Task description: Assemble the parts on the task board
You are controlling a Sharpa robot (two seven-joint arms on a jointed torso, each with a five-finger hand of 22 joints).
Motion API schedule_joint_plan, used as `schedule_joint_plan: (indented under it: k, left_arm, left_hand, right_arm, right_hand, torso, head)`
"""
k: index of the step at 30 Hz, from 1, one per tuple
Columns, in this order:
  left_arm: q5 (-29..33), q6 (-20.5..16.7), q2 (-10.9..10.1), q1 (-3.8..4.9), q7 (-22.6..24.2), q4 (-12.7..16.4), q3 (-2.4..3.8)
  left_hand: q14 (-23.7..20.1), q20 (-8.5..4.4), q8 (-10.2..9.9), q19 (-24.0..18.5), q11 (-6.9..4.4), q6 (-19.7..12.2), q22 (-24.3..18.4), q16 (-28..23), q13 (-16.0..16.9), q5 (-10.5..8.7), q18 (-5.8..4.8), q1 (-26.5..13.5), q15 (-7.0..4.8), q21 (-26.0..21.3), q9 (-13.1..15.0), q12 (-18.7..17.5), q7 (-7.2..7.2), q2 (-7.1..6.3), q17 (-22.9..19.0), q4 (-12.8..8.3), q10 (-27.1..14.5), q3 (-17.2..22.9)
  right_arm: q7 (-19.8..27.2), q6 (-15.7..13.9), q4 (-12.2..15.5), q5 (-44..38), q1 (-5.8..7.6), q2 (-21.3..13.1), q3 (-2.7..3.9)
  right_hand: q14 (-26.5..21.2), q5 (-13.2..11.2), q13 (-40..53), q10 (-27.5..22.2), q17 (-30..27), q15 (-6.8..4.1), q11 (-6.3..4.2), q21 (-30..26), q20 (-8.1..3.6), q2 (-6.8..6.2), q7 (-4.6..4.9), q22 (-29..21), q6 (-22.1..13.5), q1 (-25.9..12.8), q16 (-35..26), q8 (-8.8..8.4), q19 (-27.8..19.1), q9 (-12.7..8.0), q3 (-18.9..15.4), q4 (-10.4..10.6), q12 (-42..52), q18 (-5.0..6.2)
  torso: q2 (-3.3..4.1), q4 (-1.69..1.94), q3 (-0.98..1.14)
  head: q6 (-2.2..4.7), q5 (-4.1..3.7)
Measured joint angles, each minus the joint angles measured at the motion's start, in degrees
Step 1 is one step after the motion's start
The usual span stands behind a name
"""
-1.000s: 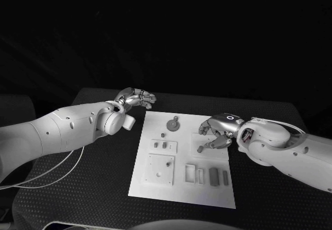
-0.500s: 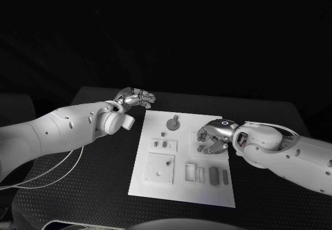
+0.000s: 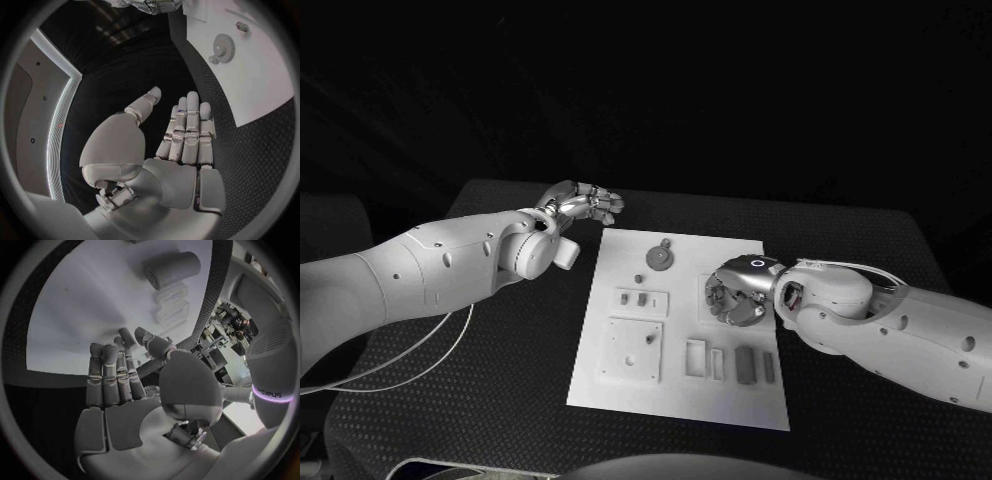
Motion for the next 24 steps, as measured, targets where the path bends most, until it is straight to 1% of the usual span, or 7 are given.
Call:
schedule_joint_plan:
  k: [3,5,11,13,15,17,24]
  left_arm:
    - [0.0,0.0,0.0,0.00,0.0,0.0,0.00]
    - [0.0,0.0,0.0,0.00,0.0,0.0,0.00]
    - [0.0,0.1,0.0,0.00,0.0,0.0,0.00]
    - [0.0,0.1,0.0,0.00,0.0,0.0,0.00]
    - [0.0,0.1,0.0,0.00,0.0,0.0,0.00]
    - [0.0,0.1,0.0,0.00,0.0,0.0,0.00]
    - [0.0,0.2,0.0,-0.01,0.0,-0.1,0.00]
  left_hand:
    - [0.0,0.00,0.0,0.0,0.00,0.0,0.0,0.0,0.0,0.00,0.00,0.0,0.00,0.0,0.0,0.0,0.00,0.00,0.0,0.0,0.0,0.0]
    - [0.0,0.00,0.0,0.0,0.00,0.0,0.0,0.0,0.0,0.00,0.00,0.0,0.00,0.0,0.0,0.0,0.00,0.00,0.0,0.0,0.0,0.0]
    - [0.0,0.00,0.0,0.0,0.00,0.0,0.0,0.0,0.0,0.00,0.00,0.0,0.00,0.0,0.0,0.0,0.00,0.00,0.0,0.0,0.0,0.0]
    - [0.0,0.00,0.0,0.0,0.00,0.0,0.0,0.0,0.0,0.00,0.00,0.0,0.00,0.0,0.0,0.0,0.00,0.00,0.0,0.1,0.0,-0.1]
    - [0.0,0.00,0.0,0.0,0.00,0.0,0.0,0.0,0.0,0.00,0.00,0.0,0.00,0.0,0.0,0.0,0.00,0.00,0.0,0.1,0.0,-0.1]
    - [0.0,0.00,0.0,0.0,0.00,0.0,0.0,0.0,0.0,0.00,0.00,0.0,0.00,0.0,0.0,0.0,0.00,0.00,0.0,0.1,0.0,-0.1]
    - [0.0,0.00,0.0,0.0,0.00,0.0,0.0,0.0,0.0,0.00,0.00,0.0,0.00,0.0,0.0,0.0,0.00,0.00,0.0,0.1,0.0,-0.1]
  right_arm:
    - [-0.2,-0.3,-0.1,-0.2,-0.11,0.3,0.05]
    - [-0.3,-0.6,-0.2,-0.4,-0.16,0.4,0.05]
    - [-0.5,-1.3,-0.2,-0.9,-0.25,0.4,0.01]
    - [-0.5,-1.8,-0.2,-1.2,-0.30,0.4,0.00]
    - [-0.7,-2.3,-0.1,-1.5,-0.34,0.4,0.00]
    - [-0.8,-2.7,0.0,-1.8,-0.36,0.4,0.02]
    - [-1.2,-3.8,0.5,-2.5,-0.40,-0.1,0.02]
  right_hand:
    - [0.4,0.0,0.0,0.4,0.0,-0.37,-0.40,0.0,-0.09,0.37,-0.02,0.1,0.6,-0.4,0.0,0.33,0.5,0.0,1.0,0.3,0.3,-0.01]
    - [0.5,0.0,0.0,1.1,0.0,-0.50,-0.52,0.0,-0.37,0.54,-0.41,0.1,1.1,-0.5,0.0,0.69,0.8,0.0,1.9,0.4,0.8,-0.05]
    - [1.4,0.0,0.1,2.5,0.2,-1.29,-1.30,0.4,-0.83,2.33,-0.90,0.1,2.7,-0.9,0.7,1.65,1.7,0.4,3.9,1.3,1.7,-0.09]
    - [1.8,0.0,0.1,3.4,0.5,-1.60,-1.54,0.9,-1.05,2.66,-1.30,0.1,3.3,-0.8,1.3,1.92,2.3,0.4,5.2,1.6,2.1,-0.17]
    - [2.2,-0.1,0.4,4.0,0.7,-1.91,-1.77,0.9,-1.43,2.66,-1.46,0.1,4.1,-0.8,1.3,2.33,2.7,0.6,6.7,1.7,2.5,-0.46]
    - [2.6,-0.2,0.5,4.7,0.9,-2.12,-2.11,1.0,-1.44,2.75,-1.79,0.1,4.7,-0.9,1.3,2.66,3.1,0.9,8.3,1.8,3.0,-0.50]
    - [2.9,-0.5,0.5,5.1,1.2,-2.58,-2.44,1.1,-1.93,3.09,-2.23,0.1,5.5,-1.3,1.3,3.14,3.6,1.4,10.7,1.4,3.6,-0.78]
  torso:
    - [0.01,0.02,0.01]
    - [0.01,0.02,0.02]
    - [0.01,0.01,0.02]
    - [0.01,-0.01,0.02]
    - [0.00,-0.04,0.02]
    - [0.00,-0.04,0.02]
    - [-0.01,-0.06,0.03]
  head:
    - [-0.14,0.08]
    - [-0.21,0.12]
    - [-0.31,0.16]
    - [-0.36,0.18]
    - [-0.38,0.20]
    - [-0.40,0.21]
    - [-0.35,0.17]
